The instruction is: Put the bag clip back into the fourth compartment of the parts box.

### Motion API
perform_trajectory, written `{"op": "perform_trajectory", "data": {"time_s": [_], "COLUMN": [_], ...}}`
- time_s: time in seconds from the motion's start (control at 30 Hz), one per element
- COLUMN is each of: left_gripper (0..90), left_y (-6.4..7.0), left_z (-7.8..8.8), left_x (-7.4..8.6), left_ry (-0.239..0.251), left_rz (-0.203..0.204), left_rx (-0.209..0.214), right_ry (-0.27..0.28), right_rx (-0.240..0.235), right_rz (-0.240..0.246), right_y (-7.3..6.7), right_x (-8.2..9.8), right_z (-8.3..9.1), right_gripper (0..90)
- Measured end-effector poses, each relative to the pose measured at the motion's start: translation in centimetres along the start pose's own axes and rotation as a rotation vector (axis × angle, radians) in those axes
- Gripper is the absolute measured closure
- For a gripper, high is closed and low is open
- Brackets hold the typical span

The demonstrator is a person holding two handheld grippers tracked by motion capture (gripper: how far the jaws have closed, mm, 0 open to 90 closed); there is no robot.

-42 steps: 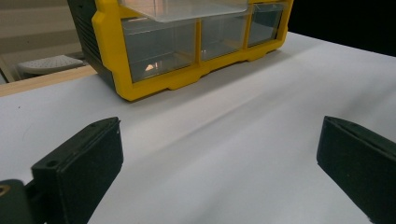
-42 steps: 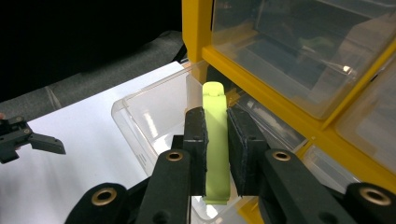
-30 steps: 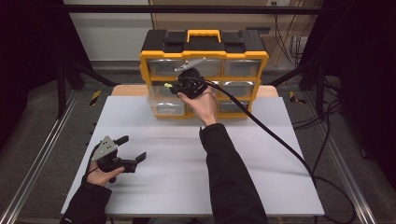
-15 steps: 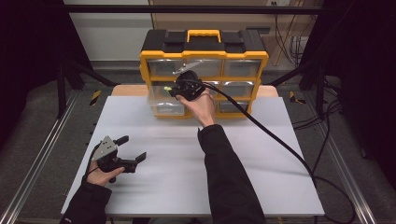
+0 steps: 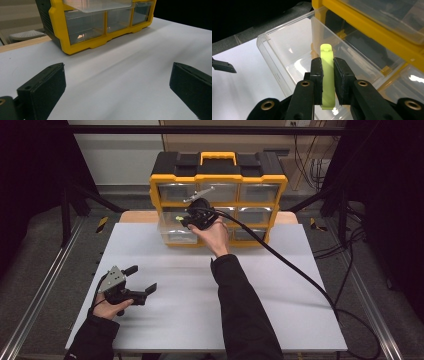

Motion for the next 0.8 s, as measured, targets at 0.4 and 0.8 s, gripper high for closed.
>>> {"op": "perform_trajectory", "data": {"time_s": [0.4,0.8], "left_gripper": [0.4,0.4], "left_y": [0.00,0.00], "left_z": [-0.02,-0.02], "left_x": [0.02,0.02], "left_ry": [-0.001,-0.001], "left_rz": [0.000,-0.001], "left_rx": [0.000,0.001], "right_ry": [-0.027,0.051], "right_rx": [-0.006,-0.009], "right_rz": [-0.016,-0.027], "right_y": [0.10,-0.01], "right_x": [0.39,-0.40], "right_z": [-0.42,0.51], "right_gripper": [78.0,59.6]}}
Point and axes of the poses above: each handheld gripper's, and its own axes: z roughly backward along the jaws, x roughly out of its underside, y roughly to its right, the point moved 5 cm from there along -z, roughly forward along the jaws, and after that the axes turned 1 degree about -z, right-handed, at the moved point
